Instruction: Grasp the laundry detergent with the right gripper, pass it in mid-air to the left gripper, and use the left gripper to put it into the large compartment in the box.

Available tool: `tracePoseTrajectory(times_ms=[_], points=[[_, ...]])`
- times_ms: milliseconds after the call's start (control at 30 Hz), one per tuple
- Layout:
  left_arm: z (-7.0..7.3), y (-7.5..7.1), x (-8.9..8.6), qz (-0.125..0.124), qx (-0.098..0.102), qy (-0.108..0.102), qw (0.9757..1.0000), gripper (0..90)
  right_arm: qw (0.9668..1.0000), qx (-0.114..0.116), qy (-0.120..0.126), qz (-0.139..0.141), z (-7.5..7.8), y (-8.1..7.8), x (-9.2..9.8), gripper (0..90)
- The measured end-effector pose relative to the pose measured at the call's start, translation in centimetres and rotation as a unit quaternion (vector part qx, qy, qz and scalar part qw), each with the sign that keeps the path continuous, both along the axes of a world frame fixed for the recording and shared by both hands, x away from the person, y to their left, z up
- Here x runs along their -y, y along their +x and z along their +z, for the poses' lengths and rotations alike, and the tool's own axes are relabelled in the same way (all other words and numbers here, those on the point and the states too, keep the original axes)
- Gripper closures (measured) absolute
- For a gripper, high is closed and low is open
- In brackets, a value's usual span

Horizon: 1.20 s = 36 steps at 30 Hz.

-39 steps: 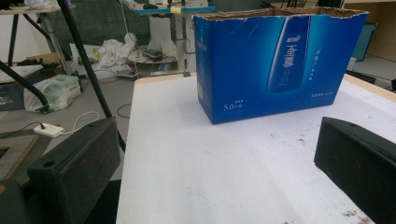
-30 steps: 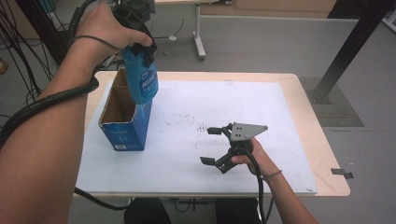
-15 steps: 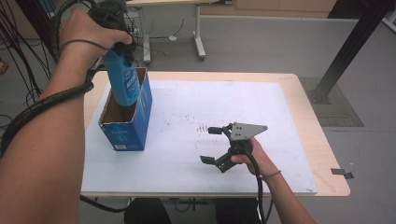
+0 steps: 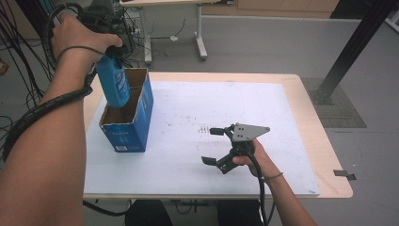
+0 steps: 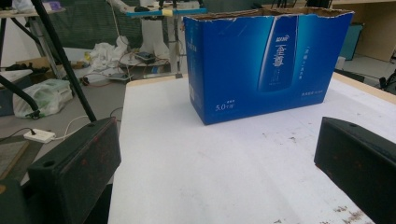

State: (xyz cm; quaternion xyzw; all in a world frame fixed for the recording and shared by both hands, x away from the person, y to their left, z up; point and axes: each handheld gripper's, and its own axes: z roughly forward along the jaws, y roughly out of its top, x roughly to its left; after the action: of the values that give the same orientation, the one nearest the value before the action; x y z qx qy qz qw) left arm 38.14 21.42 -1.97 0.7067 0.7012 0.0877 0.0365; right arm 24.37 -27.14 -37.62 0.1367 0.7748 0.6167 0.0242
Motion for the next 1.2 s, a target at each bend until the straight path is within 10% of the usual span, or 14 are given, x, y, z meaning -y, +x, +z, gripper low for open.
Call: tracePoseTrajectory(times_ms=[1200], points=[[-7.5,1.3,-1.8,-0.002,-0.041,-0.020,0.9990,37.8,0.9999,-0.012,-0.006,-0.001,-0.6,0.0,-0.1,0.5]])
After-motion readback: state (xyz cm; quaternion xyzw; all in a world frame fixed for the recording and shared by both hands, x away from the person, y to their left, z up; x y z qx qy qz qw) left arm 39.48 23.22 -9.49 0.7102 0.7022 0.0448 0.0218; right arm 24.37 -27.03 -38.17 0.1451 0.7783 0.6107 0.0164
